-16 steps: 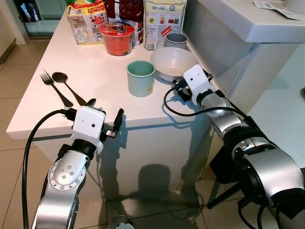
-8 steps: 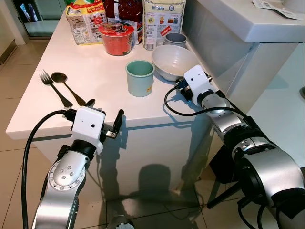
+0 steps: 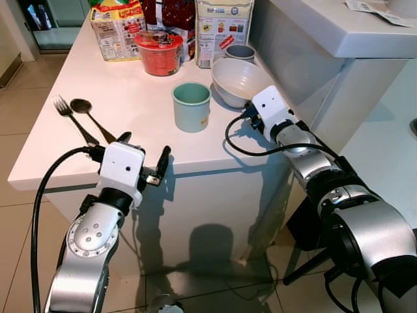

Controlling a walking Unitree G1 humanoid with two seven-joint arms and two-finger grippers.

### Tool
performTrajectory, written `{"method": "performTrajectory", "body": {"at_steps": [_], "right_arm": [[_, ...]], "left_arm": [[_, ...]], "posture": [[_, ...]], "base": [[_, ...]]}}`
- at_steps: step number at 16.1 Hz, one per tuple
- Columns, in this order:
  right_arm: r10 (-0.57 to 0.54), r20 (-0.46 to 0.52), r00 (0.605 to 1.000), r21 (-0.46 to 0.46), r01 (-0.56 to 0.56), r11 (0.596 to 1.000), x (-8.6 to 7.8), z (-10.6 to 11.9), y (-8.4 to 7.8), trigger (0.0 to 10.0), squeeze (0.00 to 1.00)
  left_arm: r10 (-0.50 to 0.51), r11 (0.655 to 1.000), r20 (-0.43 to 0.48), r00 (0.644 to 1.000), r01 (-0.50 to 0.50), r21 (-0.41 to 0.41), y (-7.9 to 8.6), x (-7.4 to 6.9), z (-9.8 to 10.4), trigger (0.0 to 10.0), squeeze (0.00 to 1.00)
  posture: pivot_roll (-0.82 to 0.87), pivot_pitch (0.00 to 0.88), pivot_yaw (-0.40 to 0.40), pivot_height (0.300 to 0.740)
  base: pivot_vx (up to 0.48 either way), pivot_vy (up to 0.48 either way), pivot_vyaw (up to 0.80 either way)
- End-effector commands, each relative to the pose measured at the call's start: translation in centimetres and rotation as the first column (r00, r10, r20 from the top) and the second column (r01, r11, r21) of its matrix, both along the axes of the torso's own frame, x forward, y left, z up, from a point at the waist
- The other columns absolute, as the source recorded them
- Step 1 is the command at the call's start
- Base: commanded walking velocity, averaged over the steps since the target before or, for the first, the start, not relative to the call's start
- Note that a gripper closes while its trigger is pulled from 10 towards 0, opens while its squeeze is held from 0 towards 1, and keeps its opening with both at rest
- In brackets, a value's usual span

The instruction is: Setting the table

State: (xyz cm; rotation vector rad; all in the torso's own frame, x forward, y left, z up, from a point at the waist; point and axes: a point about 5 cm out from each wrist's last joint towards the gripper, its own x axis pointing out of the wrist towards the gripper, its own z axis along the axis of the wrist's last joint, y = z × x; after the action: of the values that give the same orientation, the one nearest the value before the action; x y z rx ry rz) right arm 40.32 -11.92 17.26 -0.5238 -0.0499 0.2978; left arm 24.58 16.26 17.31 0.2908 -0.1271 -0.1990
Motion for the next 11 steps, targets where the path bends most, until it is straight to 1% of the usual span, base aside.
{"method": "performTrajectory", "body": {"at_steps": [1, 11], "right_arm": [[-0.028, -0.006, 1.0, 0.01, 0.028, 1.0, 0.27, 0.48, -0.65, 0.0, 0.0], [-0.019, 0.001, 1.0, 0.021, 0.019, 1.0, 0.27, 0.65, -0.8, 0.0, 0.0]], "left_arm": [[-0.006, 1.0, 0.001, 1.0, 0.006, 0.0, -0.27, 0.09, -0.05, 10.0, 0.0], [-0.01, 1.0, -0.002, 1.0, 0.01, -0.011, -0.65, 0.24, -0.18, 10.0, 0.0]], "posture": [[0.36, 0.044, -0.055, 0.74], [0.34, 0.052, -0.059, 0.74]], "base": [[0.0, 0.0, 0.0], [0.0, 0.0, 0.0]]}}
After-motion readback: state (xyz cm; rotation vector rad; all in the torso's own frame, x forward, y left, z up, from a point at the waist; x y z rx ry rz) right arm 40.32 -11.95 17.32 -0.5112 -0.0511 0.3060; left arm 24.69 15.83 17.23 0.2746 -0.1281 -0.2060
